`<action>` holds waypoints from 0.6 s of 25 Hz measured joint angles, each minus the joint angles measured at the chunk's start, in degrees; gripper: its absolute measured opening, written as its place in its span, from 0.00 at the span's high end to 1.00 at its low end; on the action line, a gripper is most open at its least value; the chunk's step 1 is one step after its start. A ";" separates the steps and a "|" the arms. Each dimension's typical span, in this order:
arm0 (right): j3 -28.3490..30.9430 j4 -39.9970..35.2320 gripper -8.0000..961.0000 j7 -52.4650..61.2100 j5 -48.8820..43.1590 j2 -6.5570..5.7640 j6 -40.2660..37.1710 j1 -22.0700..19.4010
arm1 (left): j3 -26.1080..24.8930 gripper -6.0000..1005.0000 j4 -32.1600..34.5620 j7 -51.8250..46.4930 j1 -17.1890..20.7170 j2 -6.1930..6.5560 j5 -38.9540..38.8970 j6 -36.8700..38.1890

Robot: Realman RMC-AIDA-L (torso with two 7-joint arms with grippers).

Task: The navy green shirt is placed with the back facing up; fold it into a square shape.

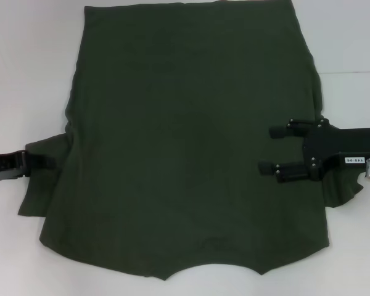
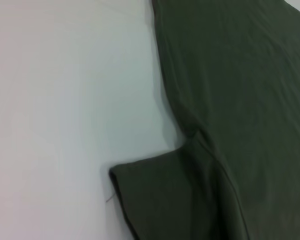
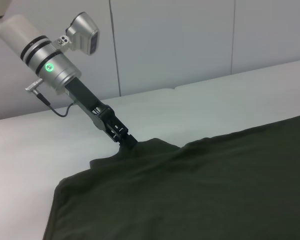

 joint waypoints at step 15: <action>0.00 0.00 0.07 0.00 0.00 0.05 -0.01 0.27 | 0.14 0.64 -0.01 -0.03 0.10 0.00 0.00 -0.70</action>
